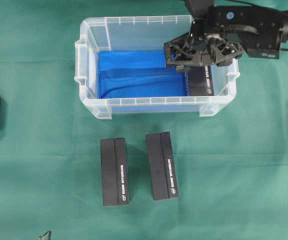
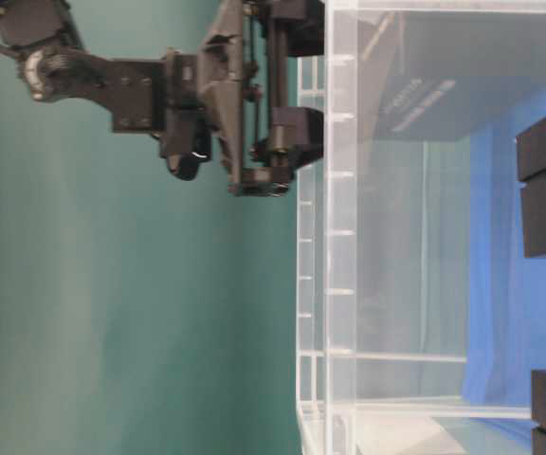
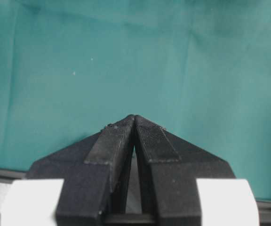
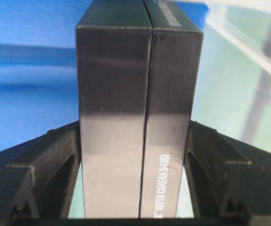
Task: Take the box out of the case with the right arm.
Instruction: 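Lift the right box up out of the case with the right gripper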
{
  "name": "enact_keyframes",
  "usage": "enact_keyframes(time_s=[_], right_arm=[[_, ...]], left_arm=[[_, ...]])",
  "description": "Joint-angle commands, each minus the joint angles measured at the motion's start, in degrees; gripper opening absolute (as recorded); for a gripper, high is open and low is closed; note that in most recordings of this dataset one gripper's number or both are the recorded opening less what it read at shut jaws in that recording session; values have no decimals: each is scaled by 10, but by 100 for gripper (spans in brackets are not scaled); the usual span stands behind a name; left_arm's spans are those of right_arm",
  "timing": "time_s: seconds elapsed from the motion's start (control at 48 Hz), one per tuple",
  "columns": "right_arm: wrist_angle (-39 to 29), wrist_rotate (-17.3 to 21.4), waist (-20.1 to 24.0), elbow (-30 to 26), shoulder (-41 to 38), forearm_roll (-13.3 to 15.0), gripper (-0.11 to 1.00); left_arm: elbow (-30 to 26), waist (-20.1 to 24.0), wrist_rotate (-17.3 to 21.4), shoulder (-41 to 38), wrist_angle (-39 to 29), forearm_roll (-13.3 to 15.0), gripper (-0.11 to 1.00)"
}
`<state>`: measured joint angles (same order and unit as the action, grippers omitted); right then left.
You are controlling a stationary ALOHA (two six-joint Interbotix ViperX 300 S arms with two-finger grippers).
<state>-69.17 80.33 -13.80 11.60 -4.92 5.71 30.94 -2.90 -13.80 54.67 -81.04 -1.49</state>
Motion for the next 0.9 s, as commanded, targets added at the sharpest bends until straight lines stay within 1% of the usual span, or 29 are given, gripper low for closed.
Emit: enact_keyframes(time_s=[0.0,0.125,0.313,0.48,0.688,0.876], right_arm=[[-25,-3,1,-34,33,3,65],[-72,-4,2,-69,45,5,65],[-134,-6,2,-122,56,18,65],[-185,-17,2,-171,59,23,65],[-228,-24,2,-215,59,23,65],[-258,-24,7,-254,59,33,65]], left_arm=[[-5,-2,1,-4,4,-2,0],[-5,-2,3,-4,3,-2,0],[-5,-2,3,-4,4,-2,0],[-5,-2,3,-4,3,-2,0],[-5,-2,2,-4,3,-2,0],[-5,-2,1,-4,3,-2,0]])
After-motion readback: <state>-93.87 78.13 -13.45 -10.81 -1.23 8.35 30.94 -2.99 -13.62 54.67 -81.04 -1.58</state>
